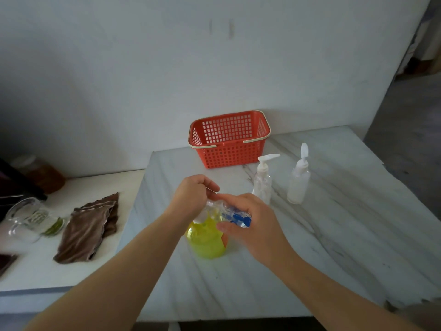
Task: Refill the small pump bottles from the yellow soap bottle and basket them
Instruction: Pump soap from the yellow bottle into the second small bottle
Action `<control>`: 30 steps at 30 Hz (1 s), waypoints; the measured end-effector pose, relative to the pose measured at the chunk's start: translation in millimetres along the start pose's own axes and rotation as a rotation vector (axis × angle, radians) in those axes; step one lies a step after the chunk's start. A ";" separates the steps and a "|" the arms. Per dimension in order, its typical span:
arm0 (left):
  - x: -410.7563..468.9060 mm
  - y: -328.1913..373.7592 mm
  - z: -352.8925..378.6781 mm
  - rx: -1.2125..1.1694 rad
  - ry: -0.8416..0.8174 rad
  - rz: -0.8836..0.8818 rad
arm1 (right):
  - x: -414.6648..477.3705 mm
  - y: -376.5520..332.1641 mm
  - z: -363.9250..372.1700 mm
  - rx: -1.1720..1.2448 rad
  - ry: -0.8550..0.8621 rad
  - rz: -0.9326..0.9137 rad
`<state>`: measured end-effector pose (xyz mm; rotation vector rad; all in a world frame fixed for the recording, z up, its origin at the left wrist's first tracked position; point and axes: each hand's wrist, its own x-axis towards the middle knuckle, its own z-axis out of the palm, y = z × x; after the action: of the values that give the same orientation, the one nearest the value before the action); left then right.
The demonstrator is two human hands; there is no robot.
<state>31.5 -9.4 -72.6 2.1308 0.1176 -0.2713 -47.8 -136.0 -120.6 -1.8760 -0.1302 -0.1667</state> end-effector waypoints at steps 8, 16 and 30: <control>-3.7 12.1 -8.3 -0.035 -0.007 0.069 | 2.1 -4.0 -2.7 -0.023 -0.046 -0.081; 2.0 -1.3 0.3 -0.007 0.025 -0.019 | -2.1 3.4 -1.4 0.008 -0.035 -0.032; -5.6 14.2 -7.2 -0.077 -0.087 -0.051 | 0.9 -0.6 -3.9 -0.041 -0.008 -0.051</control>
<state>29.9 -11.0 -55.8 2.0386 0.1296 -0.3837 -47.2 -139.6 -118.7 -1.9157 -0.1812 -0.1984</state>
